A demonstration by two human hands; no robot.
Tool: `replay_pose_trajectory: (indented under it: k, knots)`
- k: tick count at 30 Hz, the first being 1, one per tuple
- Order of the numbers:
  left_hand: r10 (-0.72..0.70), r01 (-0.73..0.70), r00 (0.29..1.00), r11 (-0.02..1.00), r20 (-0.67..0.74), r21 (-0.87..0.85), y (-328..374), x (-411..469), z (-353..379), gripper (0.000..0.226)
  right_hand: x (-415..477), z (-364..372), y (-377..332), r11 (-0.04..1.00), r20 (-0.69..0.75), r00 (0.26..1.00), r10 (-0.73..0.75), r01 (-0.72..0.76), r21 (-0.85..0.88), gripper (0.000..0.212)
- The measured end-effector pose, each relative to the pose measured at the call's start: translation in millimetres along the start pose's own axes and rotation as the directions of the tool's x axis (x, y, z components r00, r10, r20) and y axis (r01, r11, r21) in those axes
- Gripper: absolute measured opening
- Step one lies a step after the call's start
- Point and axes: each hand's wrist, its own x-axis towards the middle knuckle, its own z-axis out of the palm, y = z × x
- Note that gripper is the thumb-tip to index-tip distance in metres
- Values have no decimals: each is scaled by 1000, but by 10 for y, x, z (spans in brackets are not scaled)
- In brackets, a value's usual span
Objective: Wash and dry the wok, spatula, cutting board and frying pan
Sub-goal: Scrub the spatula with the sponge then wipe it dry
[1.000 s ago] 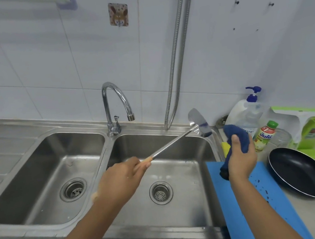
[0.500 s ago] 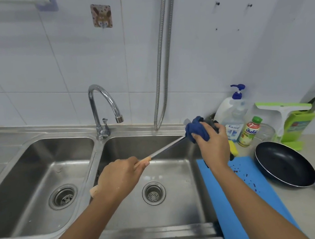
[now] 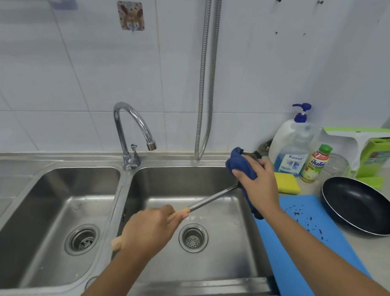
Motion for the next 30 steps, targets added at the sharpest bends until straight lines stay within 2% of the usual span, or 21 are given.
replay_pose_trajectory:
  k: [1, 5, 7, 10, 12, 15, 18, 21, 24, 26, 30]
  knots:
    - [6, -6, 1000, 1000, -1, 9, -27, 1, 19, 54, -24, -4, 51, 1000, -6, 1000, 11, -10, 5, 47]
    - [1, -3, 997, 1000, -73, -28, -83, -100, 108, 77, 2, -64, 200, 964, -114, 959, 260, -250, 95, 45]
    - [-23, 17, 997, 997, -73, -80, -64, -125, 120, 75, -105, -38, 160, 956, -171, 945, 278, -254, 147, 42]
    - [-98, 94, 995, 979, -9, -179, -24, -99, 116, 59, -330, 84, 37, 960, -194, 952, 235, -197, 196, 44]
    - [-150, 154, 988, 961, 36, -231, 3, -82, 119, 57, -458, 147, -11, 967, -175, 965, 193, -158, 198, 46]
    - [-188, 210, 977, 939, 102, -272, 42, -50, 161, 62, -549, 191, -39, 994, -109, 990, 85, -77, 78, 46]
    - [-164, 190, 980, 941, 113, -281, 123, -22, 181, 64, -623, 244, -41, 999, -42, 999, -23, 21, -38, 45]
    - [-158, 182, 982, 943, 107, -277, 215, 9, 173, 59, -755, 306, -39, 986, 97, 986, -138, 146, -79, 48]
    - [-158, 198, 976, 928, 149, -314, 242, -11, 223, 57, -785, 282, 1, 919, 238, 925, -296, 344, -193, 51]
    - [-170, 225, 970, 902, 176, -370, 236, -47, 253, 53, -660, 198, 38, 889, 193, 928, -319, 364, -280, 51]
    - [-199, 278, 955, 858, 220, -431, 236, -59, 215, 45, -522, 30, 82, 918, 55, 970, -238, 244, -312, 53]
